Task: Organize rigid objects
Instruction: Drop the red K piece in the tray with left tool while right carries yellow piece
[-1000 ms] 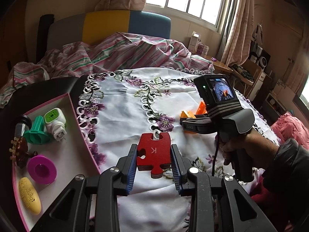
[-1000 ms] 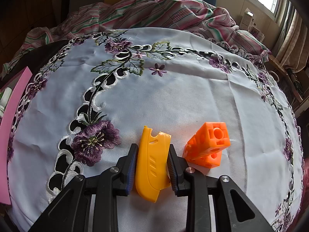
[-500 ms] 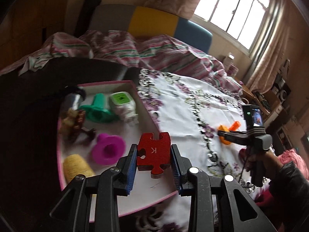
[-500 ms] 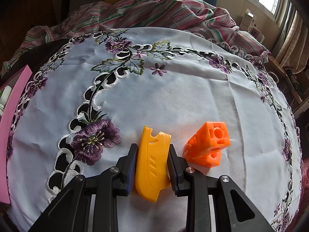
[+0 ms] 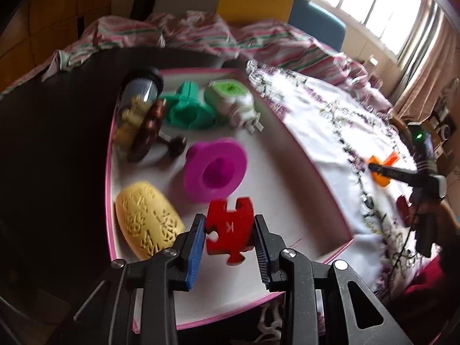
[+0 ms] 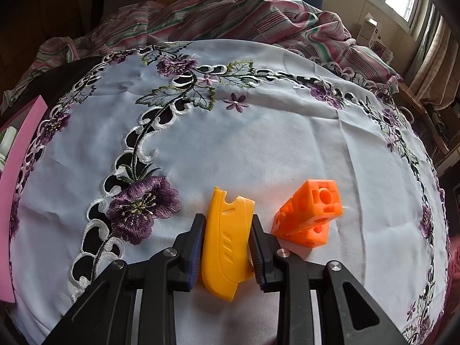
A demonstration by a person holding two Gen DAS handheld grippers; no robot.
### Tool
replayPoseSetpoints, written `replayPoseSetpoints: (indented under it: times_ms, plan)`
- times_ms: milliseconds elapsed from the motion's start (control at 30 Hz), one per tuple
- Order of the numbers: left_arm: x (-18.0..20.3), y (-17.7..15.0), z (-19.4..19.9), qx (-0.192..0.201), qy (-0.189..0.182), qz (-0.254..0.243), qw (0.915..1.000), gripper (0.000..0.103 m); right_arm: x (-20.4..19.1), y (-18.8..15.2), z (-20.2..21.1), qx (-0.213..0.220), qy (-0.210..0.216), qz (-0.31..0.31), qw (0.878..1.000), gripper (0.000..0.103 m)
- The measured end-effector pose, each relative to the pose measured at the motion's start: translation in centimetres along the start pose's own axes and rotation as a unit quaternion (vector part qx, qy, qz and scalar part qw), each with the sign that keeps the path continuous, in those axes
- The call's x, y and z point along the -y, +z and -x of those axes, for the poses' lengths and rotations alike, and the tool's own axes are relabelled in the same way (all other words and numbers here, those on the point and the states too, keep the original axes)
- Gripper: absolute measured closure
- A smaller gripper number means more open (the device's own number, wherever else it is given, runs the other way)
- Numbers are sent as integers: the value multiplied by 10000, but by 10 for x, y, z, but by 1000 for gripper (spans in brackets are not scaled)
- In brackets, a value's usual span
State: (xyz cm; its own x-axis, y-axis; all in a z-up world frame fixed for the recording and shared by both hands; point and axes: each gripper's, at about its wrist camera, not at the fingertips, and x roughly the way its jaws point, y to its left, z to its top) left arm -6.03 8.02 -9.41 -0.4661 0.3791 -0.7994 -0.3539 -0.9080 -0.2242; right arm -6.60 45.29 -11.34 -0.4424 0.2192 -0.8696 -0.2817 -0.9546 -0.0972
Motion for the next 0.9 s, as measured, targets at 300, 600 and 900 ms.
replayPoseSetpoints:
  times_ms: [300, 600, 900]
  plan:
    - [2, -4, 8, 180, 273, -214, 9992, 67, -3, 1, 0, -1, -63, 48, 10000, 74]
    - [1, 3, 27, 481, 415, -199, 9978, 62, -24, 1, 17, 238, -239, 416, 9986, 75]
    - [-4, 9, 41, 644, 577, -163, 9961, 62, -56, -2, 35, 635, -188, 925, 9935, 75]
